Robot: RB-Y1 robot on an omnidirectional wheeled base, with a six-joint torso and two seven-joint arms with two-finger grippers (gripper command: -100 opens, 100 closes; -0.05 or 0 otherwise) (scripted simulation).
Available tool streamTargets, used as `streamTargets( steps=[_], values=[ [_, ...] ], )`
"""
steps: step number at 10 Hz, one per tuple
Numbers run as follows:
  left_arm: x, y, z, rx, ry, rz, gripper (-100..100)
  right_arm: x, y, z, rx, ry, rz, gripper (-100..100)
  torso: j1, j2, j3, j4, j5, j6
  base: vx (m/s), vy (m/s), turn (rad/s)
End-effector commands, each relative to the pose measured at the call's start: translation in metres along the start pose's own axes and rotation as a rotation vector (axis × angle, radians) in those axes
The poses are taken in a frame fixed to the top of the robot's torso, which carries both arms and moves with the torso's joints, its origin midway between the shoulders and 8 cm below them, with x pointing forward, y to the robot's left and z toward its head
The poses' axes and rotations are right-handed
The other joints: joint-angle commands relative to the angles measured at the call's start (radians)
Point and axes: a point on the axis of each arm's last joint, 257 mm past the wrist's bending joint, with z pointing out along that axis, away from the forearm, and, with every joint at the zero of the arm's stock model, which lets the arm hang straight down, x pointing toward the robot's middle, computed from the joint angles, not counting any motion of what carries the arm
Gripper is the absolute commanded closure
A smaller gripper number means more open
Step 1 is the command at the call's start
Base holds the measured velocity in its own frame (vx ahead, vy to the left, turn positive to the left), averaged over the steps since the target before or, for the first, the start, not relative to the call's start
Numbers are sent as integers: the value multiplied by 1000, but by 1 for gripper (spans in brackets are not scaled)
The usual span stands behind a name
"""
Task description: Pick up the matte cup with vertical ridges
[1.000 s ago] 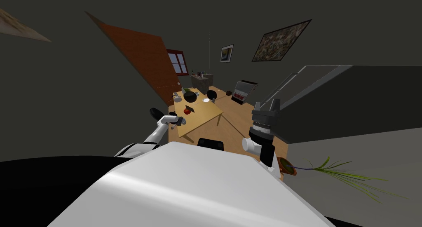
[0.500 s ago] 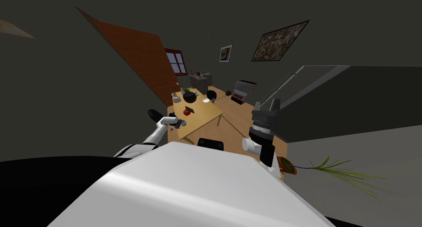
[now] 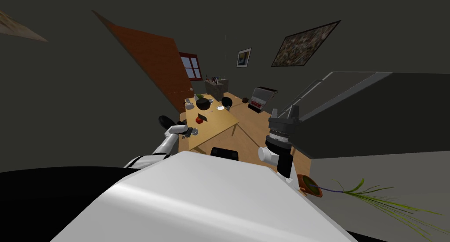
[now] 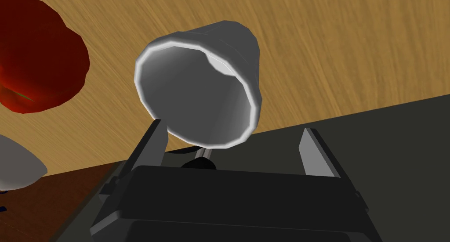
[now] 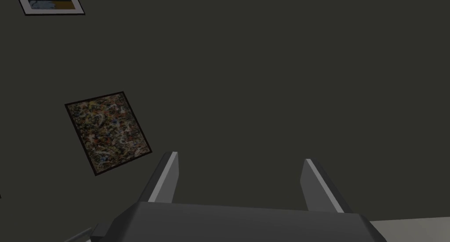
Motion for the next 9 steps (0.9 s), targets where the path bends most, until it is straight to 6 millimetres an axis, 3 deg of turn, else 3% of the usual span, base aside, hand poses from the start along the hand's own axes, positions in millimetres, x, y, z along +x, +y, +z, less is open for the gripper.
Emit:
streamTargets(
  steps=[1,9],
  values=[
    [-4,1,0,3,1,23,-100,0,0,0,0,0,0,0,0,0,0,0,0,0,53,-50,66],
    [-20,15,5,12,13,77,-100,0,0,0,0,0,0,0,2,2,1,0,0,0,50,-35,58]
  ],
)
